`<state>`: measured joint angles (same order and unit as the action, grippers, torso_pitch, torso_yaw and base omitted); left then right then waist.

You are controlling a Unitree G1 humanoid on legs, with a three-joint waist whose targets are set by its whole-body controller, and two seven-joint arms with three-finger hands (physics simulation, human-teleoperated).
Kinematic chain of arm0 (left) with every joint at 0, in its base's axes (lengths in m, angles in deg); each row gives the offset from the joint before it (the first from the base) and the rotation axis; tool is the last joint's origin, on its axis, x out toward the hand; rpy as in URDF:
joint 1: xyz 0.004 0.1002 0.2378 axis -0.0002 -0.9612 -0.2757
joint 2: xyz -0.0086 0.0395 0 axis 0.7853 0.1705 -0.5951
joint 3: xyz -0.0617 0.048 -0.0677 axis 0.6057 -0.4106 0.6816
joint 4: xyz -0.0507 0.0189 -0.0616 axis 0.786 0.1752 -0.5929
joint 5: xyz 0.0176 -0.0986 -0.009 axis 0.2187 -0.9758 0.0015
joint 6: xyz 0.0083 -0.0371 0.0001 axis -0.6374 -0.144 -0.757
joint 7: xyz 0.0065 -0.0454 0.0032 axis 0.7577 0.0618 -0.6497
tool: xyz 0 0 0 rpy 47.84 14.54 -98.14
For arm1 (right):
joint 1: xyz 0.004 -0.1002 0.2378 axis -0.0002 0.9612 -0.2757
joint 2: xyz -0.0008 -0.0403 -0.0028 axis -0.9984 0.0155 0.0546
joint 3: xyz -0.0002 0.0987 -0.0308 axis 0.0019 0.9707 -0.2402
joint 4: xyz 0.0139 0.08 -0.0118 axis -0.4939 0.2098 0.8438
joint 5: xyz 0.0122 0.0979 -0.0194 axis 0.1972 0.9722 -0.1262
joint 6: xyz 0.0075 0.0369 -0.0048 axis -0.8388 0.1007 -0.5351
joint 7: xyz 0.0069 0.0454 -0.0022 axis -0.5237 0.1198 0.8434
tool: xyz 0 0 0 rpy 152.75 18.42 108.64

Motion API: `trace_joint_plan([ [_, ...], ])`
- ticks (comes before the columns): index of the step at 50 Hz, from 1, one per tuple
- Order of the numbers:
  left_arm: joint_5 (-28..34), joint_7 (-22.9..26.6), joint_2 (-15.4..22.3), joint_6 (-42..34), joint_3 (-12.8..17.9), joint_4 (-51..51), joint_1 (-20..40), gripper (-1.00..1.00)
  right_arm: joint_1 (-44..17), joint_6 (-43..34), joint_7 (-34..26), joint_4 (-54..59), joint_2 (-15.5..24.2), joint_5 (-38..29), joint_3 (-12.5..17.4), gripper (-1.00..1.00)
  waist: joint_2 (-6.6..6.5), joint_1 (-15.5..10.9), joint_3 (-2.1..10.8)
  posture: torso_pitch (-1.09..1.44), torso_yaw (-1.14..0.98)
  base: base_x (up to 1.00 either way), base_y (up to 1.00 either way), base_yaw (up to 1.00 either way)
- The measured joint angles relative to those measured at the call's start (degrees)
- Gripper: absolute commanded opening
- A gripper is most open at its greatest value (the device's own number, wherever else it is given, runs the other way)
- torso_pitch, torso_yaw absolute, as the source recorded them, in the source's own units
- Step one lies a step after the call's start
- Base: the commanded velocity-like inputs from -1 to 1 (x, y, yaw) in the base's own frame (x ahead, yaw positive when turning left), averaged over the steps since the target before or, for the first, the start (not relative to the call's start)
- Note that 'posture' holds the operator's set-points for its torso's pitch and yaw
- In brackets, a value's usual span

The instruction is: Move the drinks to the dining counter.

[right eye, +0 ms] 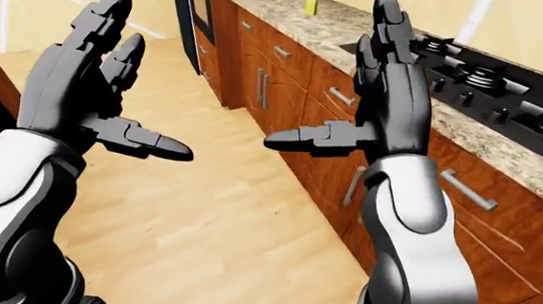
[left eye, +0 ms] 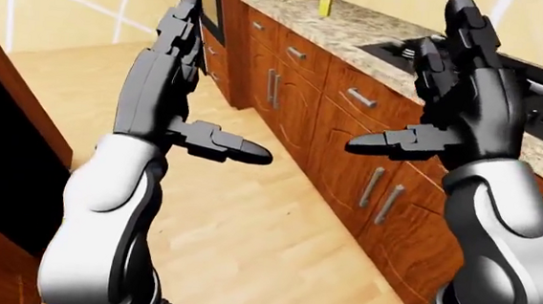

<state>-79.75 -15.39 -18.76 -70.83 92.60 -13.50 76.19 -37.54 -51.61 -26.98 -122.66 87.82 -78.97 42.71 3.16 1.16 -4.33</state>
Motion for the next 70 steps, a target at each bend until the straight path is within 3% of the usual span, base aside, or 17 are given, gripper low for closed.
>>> trace_joint_plan([
  [5, -0.2, 0.2, 0.0, -0.9, -0.5, 1.6, -0.6, 1.00, 0.7, -0.4, 0.3, 1.2, 0.2, 0.4, -0.3, 1.00, -1.27, 1.6, 3.90, 0.00, 0.00, 0.67, 0.63, 0.00],
  [10, 0.6, -0.3, 0.1, 0.0, -0.3, 0.0, 0.5, 1.00, 0.5, 0.4, 0.0, 0.1, 0.3, 0.7, -0.5, 1.00, -5.59, -0.5, 4.05, 0.00, 0.00, 0.37, 0.93, 0.00],
  [13, 1.0, -0.2, 0.2, -1.4, 0.5, 0.8, -1.2, 1.00, 1.5, -1.1, -0.3, 1.6, -0.5, 1.3, -2.0, 1.00, -7.43, -3.2, 1.24, 0.00, 0.00, 0.26, 1.00, 0.00],
  [20, 0.6, 0.2, -0.1, -0.8, -0.3, 1.2, -0.5, 1.00, 1.5, 0.0, 0.2, 1.3, -0.2, 1.3, -0.2, 1.00, -4.16, 1.1, 0.82, 0.00, 0.00, 0.79, 0.46, 0.00],
  [22, 0.6, 0.2, -0.2, 0.1, -0.4, 0.9, 0.0, 1.00, 1.2, 1.4, 0.3, 0.6, -0.2, 1.5, 0.2, 1.00, -0.86, 4.8, 0.90, 0.00, 0.00, 1.00, 0.21, 0.00],
  [25, 0.8, 0.2, -0.4, -0.1, -0.6, 1.0, -1.5, 1.00, 2.5, 1.6, 0.1, 0.9, -0.5, 2.4, -0.2, 1.00, 0.95, 4.7, 1.55, 0.00, 0.00, 1.00, 0.14, 0.00],
  [30, 1.5, 0.0, -0.4, 0.5, -0.2, 1.0, -0.9, 1.00, 1.9, 2.2, 0.3, 1.1, 0.0, 3.5, -0.3, 1.00, -1.32, 5.3, 2.03, 0.00, 0.00, 1.00, 0.03, 0.00],
  [32, 1.7, -0.1, -0.2, 1.0, -0.1, 0.8, -0.3, 1.00, 1.3, 2.7, 0.4, 1.1, 0.0, 3.6, -0.3, 1.00, -4.46, 2.4, 1.54, 0.00, 0.00, 1.00, 0.04, 0.00],
  [34, 1.9, 0.0, -0.1, 0.4, 0.3, 1.5, -1.8, 1.00, 2.6, 2.1, 0.4, 1.6, -0.9, 4.1, -1.3, 1.00, -5.42, 0.6, 0.15, 0.00, 0.00, 1.00, 0.01, 0.00],
  [37, 2.1, 0.1, -0.4, -0.8, -0.1, 2.6, -1.5, 1.00, 2.5, 0.2, 0.7, 2.7, -0.4, 4.8, -0.8, 1.00, -6.69, -0.7, 1.44, 0.00, 0.00, 1.00, 0.00, 0.00],
  [45, 2.1, 0.3, -0.4, 1.5, -0.1, 1.1, -0.6, 1.00, 1.5, 2.6, 1.6, 0.6, 0.2, 5.1, -0.1, 1.00, -3.15, -1.5, 4.17, 0.00, 0.00, 1.00, 0.00, 0.00],
  [48, 1.9, 0.6, -1.1, 0.6, -1.2, 2.7, -2.0, 1.00, 3.2, 2.2, 1.8, 2.0, 0.2, 5.1, 0.2, 1.00, -2.32, -0.2, 0.02, 0.00, 0.00, 1.00, 0.00, 0.00],
  [52, 1.7, 1.0, -0.9, -0.5, -1.0, 2.9, -1.6, 1.00, 2.6, 0.7, 2.2, 2.9, 0.5, 4.9, 0.0, 1.00, -0.07, -0.1, 2.05, 0.00, 0.00, 1.00, 0.00, 0.00],
  [56, 2.2, 0.7, -0.7, 1.3, -0.5, 0.4, -0.3, 1.00, 1.7, 2.6, 2.2, 0.7, 0.7, 4.8, 0.2, 1.00, -0.52, 0.3, 3.59, 0.00, 0.00, 0.90, 0.00, 0.00],
  [61, 2.4, 0.7, -0.5, 0.5, -0.1, 2.1, -1.7, 1.00, 2.5, 2.0, 2.2, 2.7, 0.0, 4.6, -1.2, 1.00, -6.26, -1.7, 0.36, 0.00, 0.00, 0.56, 0.00, 0.00],
  [64, 2.5, 0.7, -0.6, -1.0, -0.2, 2.9, -0.9, 1.00, 2.4, 0.3, 2.4, 3.6, 0.0, 4.9, -0.2, 1.00, -7.52, -1.7, 1.89, 0.00, 0.00, 0.00, -0.11, -0.33],
  [70, 2.4, 0.8, -0.3, 0.0, -0.3, 0.9, 0.0, 1.00, 1.8, 0.7, 3.4, 1.3, 0.3, 5.8, 0.7, 1.00, -2.30, 0.7, -0.62, 0.00, 0.00, 0.00, 0.00, -1.00],
])
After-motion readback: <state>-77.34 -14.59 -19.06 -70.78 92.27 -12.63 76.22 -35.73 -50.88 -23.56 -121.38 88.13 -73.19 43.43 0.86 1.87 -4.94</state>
